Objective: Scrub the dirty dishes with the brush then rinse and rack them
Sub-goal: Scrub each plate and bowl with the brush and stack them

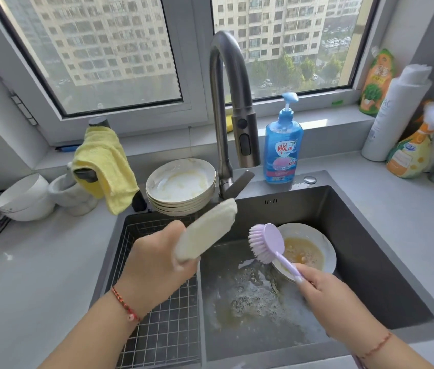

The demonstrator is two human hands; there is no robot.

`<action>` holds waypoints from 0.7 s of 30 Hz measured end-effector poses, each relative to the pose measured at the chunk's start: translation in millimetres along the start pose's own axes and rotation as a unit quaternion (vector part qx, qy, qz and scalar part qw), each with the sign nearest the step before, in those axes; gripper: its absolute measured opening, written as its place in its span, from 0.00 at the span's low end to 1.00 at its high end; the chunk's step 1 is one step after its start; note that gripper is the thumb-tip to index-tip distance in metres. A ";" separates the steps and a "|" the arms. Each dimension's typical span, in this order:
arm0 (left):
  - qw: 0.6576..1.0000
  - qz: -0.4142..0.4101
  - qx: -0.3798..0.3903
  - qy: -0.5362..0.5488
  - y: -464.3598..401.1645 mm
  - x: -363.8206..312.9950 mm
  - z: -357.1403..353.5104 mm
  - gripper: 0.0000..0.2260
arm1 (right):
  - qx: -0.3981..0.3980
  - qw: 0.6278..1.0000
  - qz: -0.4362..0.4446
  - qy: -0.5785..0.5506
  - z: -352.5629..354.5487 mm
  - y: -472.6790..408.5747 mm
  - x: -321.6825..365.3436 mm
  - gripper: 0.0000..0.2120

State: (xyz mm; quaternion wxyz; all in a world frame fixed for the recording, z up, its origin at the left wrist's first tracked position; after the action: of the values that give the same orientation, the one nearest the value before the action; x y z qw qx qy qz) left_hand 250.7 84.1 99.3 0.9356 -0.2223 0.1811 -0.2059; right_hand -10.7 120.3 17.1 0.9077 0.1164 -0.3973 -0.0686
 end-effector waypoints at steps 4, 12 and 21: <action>0.982 -0.135 -0.037 -0.125 2.9 -6.6 6.9 0.30 | 0.014 1.000 -0.013 -0.001 -2.7 2.2 -7.1 0.13; 0.969 -0.151 -0.076 -0.178 -34.2 18.7 -1.6 0.30 | 0.037 0.999 -0.001 -0.015 -3.9 -0.1 1.7 0.13; 0.977 -0.135 -0.003 -0.167 -80.3 61.2 -37.6 0.32 | 0.053 0.997 0.022 -0.047 -3.8 0.5 11.1 0.17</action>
State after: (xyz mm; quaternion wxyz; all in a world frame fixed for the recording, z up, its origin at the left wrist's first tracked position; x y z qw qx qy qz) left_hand 262.0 -22.8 92.1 0.9157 -0.2785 -0.0087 -0.2896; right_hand -0.4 119.0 22.6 0.8820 0.1523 -0.4447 -0.0329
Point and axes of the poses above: each hand's wrist, its own y-axis away from the middle knuckle, its own z-axis out of the back of the hand, x = y × z, the point moved 6 cm from there along -y, towards the middle knuckle, and after that the axes turned 3 degrees about -y, right-handed, at the moved point
